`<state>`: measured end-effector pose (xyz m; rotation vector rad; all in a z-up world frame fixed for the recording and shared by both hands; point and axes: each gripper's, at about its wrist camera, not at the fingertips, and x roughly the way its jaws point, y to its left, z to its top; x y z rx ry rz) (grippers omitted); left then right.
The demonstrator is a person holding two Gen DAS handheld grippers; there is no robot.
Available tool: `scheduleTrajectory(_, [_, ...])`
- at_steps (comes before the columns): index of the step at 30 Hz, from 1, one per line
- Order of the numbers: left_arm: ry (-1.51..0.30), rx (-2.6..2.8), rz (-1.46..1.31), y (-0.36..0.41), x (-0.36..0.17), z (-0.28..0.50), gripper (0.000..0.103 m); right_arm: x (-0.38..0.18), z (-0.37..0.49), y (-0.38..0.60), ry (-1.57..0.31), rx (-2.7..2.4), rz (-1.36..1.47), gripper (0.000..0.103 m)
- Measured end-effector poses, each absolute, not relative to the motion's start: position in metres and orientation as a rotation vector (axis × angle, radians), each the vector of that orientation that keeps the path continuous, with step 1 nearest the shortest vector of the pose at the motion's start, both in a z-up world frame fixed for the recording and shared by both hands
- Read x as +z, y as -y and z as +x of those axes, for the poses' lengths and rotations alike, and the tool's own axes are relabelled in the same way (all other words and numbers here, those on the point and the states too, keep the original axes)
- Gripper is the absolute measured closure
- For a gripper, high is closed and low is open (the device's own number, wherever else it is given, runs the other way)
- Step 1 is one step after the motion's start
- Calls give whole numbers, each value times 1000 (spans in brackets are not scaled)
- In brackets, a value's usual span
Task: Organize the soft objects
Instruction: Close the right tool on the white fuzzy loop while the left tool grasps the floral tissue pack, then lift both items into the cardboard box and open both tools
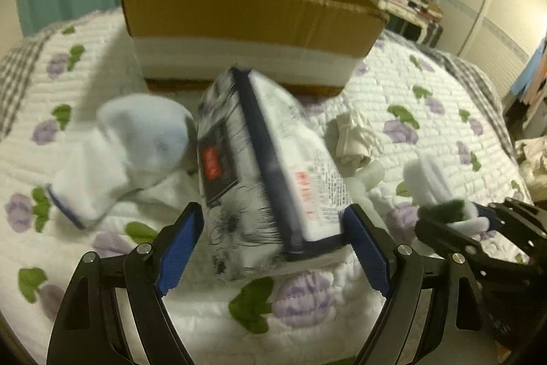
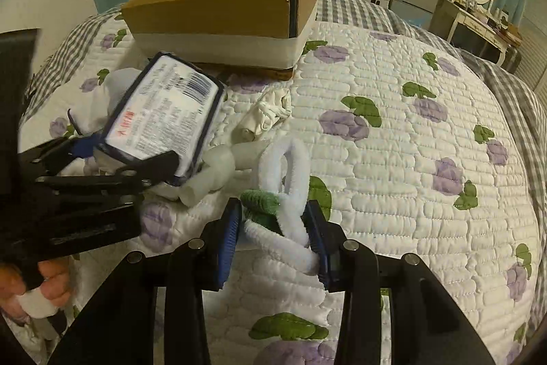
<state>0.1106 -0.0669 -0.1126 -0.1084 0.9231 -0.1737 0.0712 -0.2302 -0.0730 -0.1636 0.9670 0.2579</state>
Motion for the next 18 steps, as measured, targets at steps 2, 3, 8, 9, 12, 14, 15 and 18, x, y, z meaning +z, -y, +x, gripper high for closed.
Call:
scheduleTrajectory(2, [-931,-184,-127,67,-115,111,29,-72,70,232,-956,260,-156,65])
scheduleTrajectory(3, [-923,-181,-121,68,-113,109,37,-71,69,234,-952,259,-151,65])
scheduleTrajectory(8, [-880,-197,-43,73,-98,93,49,-66,62,237,-919,241,-153,65])
scheduleTrajectory(9, [-871,-198,-32,72,-95,89,49,-63,59,236,-905,240,-157,65])
scheduleTrajectory(12, [-842,-207,-9,70,-83,75,49,-53,49,235,-865,242,-158,66])
scheduleTrajectory(14, [-819,-208,1,67,-71,65,49,-44,44,234,-850,247,-149,67])
scheduleTrajectory(15, [-807,-209,6,66,-65,61,50,-40,42,233,-843,252,-146,68])
scheduleTrajectory(18, [-752,-208,38,62,-41,48,50,-21,36,230,-806,260,-143,70])
